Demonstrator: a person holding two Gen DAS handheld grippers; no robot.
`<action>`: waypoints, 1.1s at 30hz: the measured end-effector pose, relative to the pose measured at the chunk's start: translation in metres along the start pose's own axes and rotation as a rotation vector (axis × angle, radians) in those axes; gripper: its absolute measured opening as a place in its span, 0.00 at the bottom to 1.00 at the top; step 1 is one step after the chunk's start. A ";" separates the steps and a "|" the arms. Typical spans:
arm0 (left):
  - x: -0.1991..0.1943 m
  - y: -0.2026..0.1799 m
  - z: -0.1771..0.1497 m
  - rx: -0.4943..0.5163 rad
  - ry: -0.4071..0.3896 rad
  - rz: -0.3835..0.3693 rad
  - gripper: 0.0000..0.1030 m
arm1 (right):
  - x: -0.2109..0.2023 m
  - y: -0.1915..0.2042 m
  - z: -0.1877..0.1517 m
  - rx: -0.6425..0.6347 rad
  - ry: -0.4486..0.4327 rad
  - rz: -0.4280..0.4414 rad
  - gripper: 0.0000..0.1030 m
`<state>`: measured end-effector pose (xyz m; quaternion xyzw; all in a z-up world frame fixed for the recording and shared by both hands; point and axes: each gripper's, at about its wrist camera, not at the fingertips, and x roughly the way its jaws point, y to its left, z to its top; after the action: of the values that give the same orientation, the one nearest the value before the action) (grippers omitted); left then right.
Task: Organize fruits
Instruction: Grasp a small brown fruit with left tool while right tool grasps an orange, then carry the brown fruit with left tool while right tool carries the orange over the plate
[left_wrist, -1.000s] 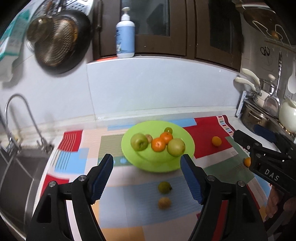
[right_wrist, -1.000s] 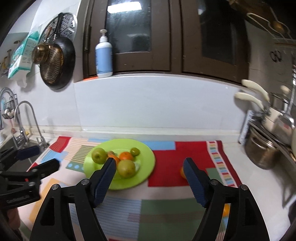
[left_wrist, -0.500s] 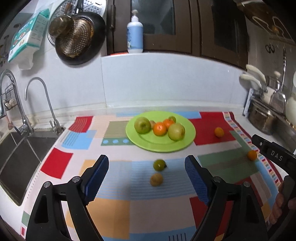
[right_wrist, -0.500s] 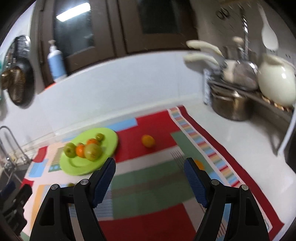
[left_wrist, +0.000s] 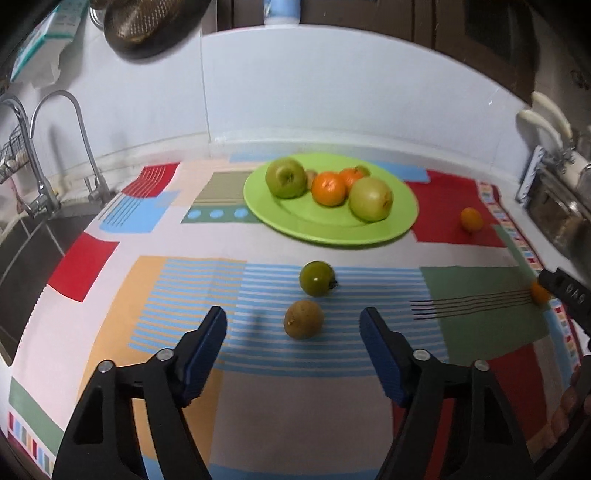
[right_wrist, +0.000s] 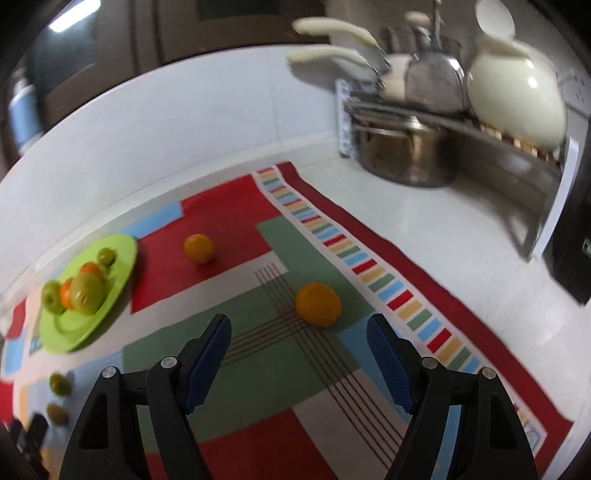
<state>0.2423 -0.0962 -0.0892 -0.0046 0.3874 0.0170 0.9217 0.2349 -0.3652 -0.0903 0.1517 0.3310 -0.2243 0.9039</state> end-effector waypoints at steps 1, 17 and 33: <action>0.003 -0.001 0.001 0.001 0.005 0.002 0.65 | 0.005 -0.001 0.002 0.017 0.004 -0.011 0.74; 0.030 -0.014 0.002 0.025 0.076 -0.020 0.33 | 0.052 -0.009 0.011 0.059 0.116 -0.085 0.48; 0.028 -0.001 0.000 0.062 0.068 -0.079 0.26 | 0.033 0.019 -0.001 -0.074 0.107 0.103 0.35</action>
<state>0.2618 -0.0962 -0.1095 0.0082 0.4184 -0.0315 0.9077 0.2657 -0.3588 -0.1108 0.1469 0.3789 -0.1564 0.9002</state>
